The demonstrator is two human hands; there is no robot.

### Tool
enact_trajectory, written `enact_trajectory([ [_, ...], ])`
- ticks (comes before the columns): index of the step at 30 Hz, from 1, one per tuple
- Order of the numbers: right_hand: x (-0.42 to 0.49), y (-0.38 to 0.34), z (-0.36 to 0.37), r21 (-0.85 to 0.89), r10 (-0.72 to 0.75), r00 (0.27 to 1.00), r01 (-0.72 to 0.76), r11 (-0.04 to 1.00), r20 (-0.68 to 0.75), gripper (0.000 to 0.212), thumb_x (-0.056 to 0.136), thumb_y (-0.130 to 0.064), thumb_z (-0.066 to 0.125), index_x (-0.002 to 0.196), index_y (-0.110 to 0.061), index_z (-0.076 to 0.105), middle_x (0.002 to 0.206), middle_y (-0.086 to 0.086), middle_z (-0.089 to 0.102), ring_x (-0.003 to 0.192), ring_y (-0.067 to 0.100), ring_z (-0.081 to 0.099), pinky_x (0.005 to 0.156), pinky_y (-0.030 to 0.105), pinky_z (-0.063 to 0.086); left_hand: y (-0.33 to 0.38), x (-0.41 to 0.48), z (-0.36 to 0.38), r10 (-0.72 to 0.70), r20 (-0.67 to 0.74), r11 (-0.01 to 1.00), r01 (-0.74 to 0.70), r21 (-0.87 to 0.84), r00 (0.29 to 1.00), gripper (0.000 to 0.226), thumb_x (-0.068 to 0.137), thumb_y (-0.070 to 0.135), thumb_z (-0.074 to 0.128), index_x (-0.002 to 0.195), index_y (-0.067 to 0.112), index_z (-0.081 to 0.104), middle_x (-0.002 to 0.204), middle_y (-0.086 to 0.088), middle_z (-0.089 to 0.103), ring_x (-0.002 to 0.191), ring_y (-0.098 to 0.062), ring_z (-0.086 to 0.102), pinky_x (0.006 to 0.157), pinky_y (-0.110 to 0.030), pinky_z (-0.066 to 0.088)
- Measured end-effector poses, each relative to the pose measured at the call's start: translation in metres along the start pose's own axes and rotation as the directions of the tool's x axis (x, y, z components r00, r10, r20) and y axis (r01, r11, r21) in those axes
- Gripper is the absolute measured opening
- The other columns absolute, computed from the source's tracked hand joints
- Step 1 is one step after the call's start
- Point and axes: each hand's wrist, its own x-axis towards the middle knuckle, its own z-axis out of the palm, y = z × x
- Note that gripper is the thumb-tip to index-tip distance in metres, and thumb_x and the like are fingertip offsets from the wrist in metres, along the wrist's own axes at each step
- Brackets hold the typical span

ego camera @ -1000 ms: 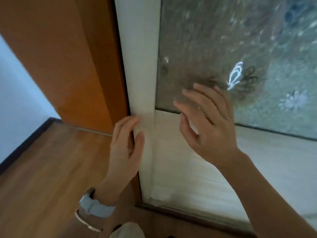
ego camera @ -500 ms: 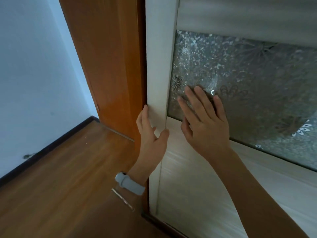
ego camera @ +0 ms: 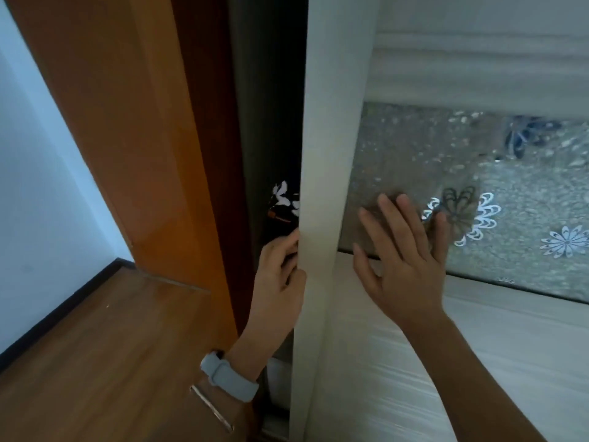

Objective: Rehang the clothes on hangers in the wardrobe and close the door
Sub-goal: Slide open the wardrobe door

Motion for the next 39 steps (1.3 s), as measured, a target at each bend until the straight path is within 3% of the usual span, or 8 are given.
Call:
enact_trajectory([
  [3, -0.009, 0.015, -0.016, -0.048, 0.110, 0.994, -0.110, 0.993, -0.010, 0.043, 0.084, -0.039, 0.059, 0.120, -0.017, 0.059, 0.134, 0.009, 0.049, 0.128, 0.026, 0.042, 0.106, 0.054, 0.027, 0.004, -0.001, 0.020, -0.001, 0.152, 0.996, 0.015, -0.091, 0.988, 0.048, 0.078, 0.000, 0.041, 0.115, 0.031, 0.047, 0.123, 0.010, 0.044, 0.110, 0.017, 0.048, 0.093, -0.003, 0.040],
  [8, -0.021, 0.049, -0.045, -0.151, 0.280, 0.960, -0.277, 0.949, -0.003, 0.060, 0.081, -0.053, 0.060, 0.126, -0.015, 0.051, 0.133, 0.017, 0.052, 0.130, 0.031, 0.040, 0.103, 0.050, 0.037, 0.009, 0.008, 0.062, 0.027, 0.376, 0.998, -0.004, -0.064, 0.926, 0.050, 0.077, 0.003, 0.045, 0.108, 0.043, 0.048, 0.118, 0.025, 0.050, 0.109, 0.025, 0.046, 0.094, 0.002, 0.034],
  [15, -0.025, 0.093, -0.088, -0.117, 0.598, 0.796, -0.588, 0.800, 0.092, 0.077, 0.080, -0.061, 0.052, 0.136, -0.010, 0.036, 0.144, 0.016, 0.039, 0.137, 0.031, 0.032, 0.111, 0.042, 0.032, 0.021, 0.007, 0.136, 0.110, 0.615, 0.993, -0.056, -0.106, 0.781, 0.056, 0.084, 0.001, 0.050, 0.112, 0.049, 0.043, 0.116, 0.030, 0.053, 0.110, 0.022, 0.048, 0.097, 0.000, 0.034],
  [22, -0.030, 0.155, -0.131, -0.021, 0.749, 0.634, -0.761, 0.649, 0.192, 0.089, 0.073, -0.040, 0.074, 0.144, -0.015, 0.026, 0.153, 0.003, 0.020, 0.142, 0.015, 0.017, 0.093, -0.012, 0.009, 0.028, 0.000, 0.218, 0.134, 0.741, 0.990, -0.051, -0.134, 0.658, 0.058, 0.087, 0.013, 0.051, 0.138, 0.034, 0.035, 0.138, 0.017, 0.045, 0.066, 0.004, 0.036, 0.062, 0.005, 0.038],
  [27, -0.045, 0.202, -0.154, -0.045, 0.789, 0.586, -0.797, 0.603, 0.186, 0.089, 0.072, -0.033, 0.075, 0.144, -0.016, 0.025, 0.153, -0.002, 0.020, 0.142, 0.009, 0.016, 0.104, 0.005, 0.015, 0.038, -0.002, 0.272, 0.184, 0.802, 0.983, -0.107, -0.150, 0.568, 0.058, 0.090, 0.005, 0.049, 0.141, 0.027, 0.033, 0.141, 0.012, 0.045, 0.073, -0.007, 0.039, 0.064, 0.005, 0.037],
  [35, -0.068, 0.277, -0.183, -0.100, 0.830, 0.534, -0.828, 0.552, 0.163, 0.090, 0.071, -0.035, 0.075, 0.143, -0.021, 0.023, 0.153, -0.009, 0.019, 0.141, 0.004, 0.015, 0.101, 0.014, 0.019, 0.055, -0.018, 0.356, 0.234, 0.823, 0.972, -0.126, -0.197, 0.517, 0.060, 0.090, 0.007, 0.051, 0.139, 0.033, 0.030, 0.125, 0.032, 0.043, 0.071, 0.008, 0.048, 0.067, 0.008, 0.037],
  [37, -0.075, 0.296, -0.190, -0.084, 0.838, 0.524, -0.838, 0.539, 0.154, 0.088, 0.071, -0.032, 0.076, 0.142, -0.022, 0.024, 0.153, -0.008, 0.019, 0.141, 0.005, 0.016, 0.102, 0.015, 0.019, 0.060, -0.025, 0.374, 0.237, 0.844, 0.972, -0.130, -0.198, 0.481, 0.061, 0.090, 0.008, 0.052, 0.143, 0.029, 0.031, 0.132, 0.029, 0.043, 0.089, 0.007, 0.061, 0.078, 0.009, 0.035],
  [39, -0.080, 0.314, -0.197, -0.083, 0.844, 0.514, -0.845, 0.529, 0.150, 0.087, 0.071, -0.031, 0.076, 0.141, -0.022, 0.025, 0.153, -0.006, 0.020, 0.141, 0.006, 0.016, 0.105, 0.017, 0.019, 0.066, -0.032, 0.392, 0.245, 0.856, 0.969, -0.098, -0.225, 0.455, 0.063, 0.089, 0.007, 0.052, 0.144, 0.028, 0.030, 0.138, 0.022, 0.041, 0.097, 0.026, 0.050, 0.082, 0.010, 0.033],
])
